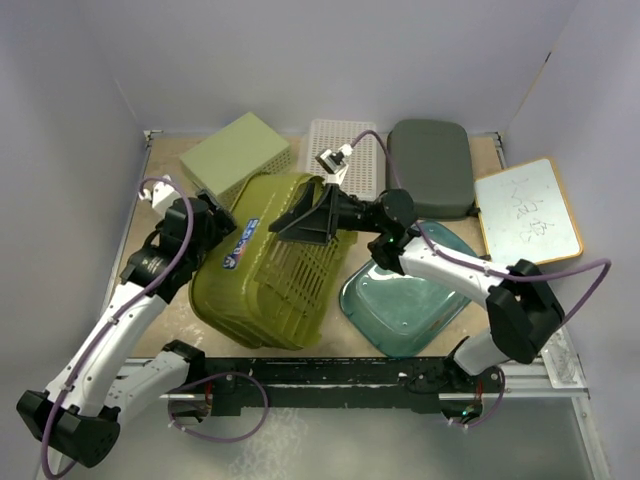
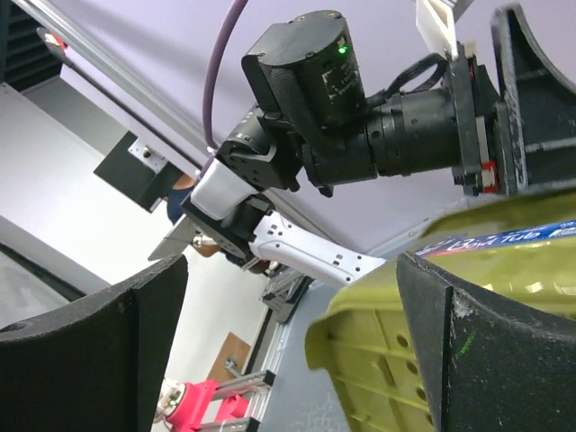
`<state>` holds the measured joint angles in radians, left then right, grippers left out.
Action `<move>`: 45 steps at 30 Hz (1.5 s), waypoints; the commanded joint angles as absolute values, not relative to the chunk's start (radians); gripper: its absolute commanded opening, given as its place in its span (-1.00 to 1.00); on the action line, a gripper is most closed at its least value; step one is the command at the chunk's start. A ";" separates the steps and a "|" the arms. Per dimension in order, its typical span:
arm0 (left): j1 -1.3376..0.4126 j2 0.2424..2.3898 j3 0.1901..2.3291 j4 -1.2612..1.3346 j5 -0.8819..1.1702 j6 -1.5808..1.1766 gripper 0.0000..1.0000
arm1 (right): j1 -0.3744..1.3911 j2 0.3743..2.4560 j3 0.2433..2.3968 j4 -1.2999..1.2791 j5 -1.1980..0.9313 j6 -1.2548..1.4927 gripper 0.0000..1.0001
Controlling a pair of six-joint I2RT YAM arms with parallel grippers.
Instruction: Turn the large container upside down
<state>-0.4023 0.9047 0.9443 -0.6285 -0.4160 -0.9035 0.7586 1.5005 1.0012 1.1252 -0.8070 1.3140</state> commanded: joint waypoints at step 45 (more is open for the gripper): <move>-0.417 1.078 1.309 -0.802 -0.473 -0.595 0.57 | 0.932 1.139 0.626 0.163 -0.336 0.378 0.99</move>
